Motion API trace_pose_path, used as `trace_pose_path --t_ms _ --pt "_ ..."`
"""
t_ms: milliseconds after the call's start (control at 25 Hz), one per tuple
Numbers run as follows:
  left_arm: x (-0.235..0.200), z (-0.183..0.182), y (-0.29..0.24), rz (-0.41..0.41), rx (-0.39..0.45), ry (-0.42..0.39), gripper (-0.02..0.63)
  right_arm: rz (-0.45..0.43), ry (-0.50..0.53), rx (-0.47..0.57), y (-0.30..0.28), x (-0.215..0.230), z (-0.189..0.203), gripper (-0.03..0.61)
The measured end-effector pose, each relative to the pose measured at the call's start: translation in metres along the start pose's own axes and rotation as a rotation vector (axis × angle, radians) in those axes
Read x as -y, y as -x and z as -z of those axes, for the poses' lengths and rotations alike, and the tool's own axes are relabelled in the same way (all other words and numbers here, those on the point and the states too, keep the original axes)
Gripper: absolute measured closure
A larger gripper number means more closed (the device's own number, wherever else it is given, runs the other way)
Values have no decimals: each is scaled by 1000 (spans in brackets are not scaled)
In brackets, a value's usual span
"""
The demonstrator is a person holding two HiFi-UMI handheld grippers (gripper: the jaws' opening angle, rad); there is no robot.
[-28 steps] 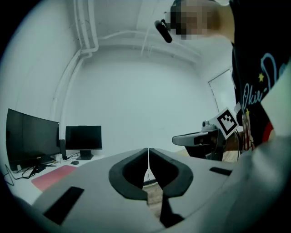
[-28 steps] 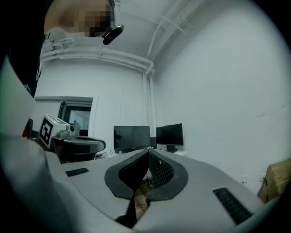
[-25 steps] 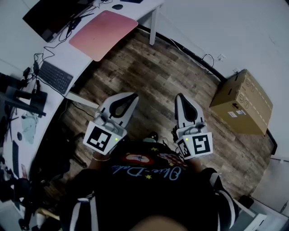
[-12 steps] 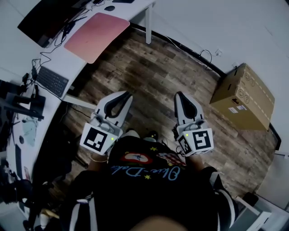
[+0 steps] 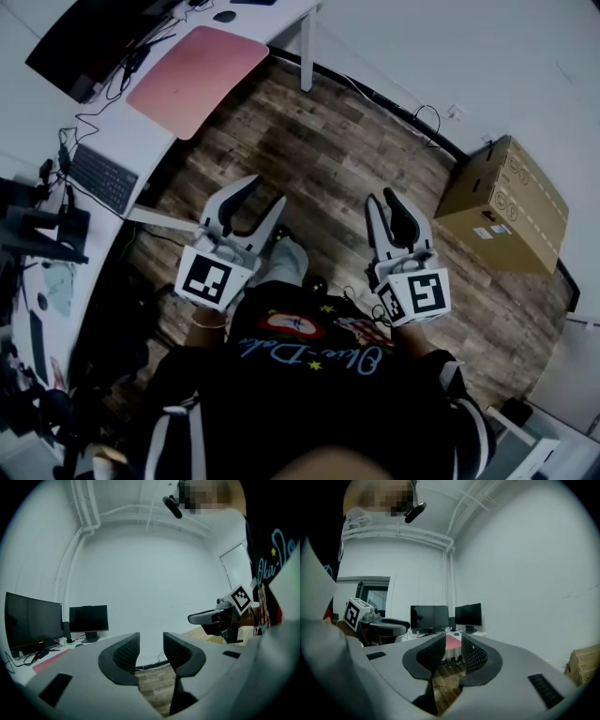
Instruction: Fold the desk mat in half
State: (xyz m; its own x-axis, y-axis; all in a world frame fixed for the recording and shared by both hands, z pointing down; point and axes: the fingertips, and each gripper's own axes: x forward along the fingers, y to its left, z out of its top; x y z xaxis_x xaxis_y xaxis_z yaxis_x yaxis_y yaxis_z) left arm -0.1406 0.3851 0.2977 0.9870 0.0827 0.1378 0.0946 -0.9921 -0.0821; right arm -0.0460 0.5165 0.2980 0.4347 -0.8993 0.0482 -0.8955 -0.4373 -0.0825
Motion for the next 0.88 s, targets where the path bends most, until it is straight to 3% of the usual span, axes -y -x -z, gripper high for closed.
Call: trace_pose_path --t_ms 400,600,880 --pt "-93 8 -55 -46 1 -35 459 -43 50 -7 -98 13 -11 479" --pt "-151 15 -63 -107 -11 -47 457 -115 138 -10 -169 -2 -17 465" --pt "-229 36 -49 -226 -52 -72 438 -179 109 -9 -259 -24 -18 457"
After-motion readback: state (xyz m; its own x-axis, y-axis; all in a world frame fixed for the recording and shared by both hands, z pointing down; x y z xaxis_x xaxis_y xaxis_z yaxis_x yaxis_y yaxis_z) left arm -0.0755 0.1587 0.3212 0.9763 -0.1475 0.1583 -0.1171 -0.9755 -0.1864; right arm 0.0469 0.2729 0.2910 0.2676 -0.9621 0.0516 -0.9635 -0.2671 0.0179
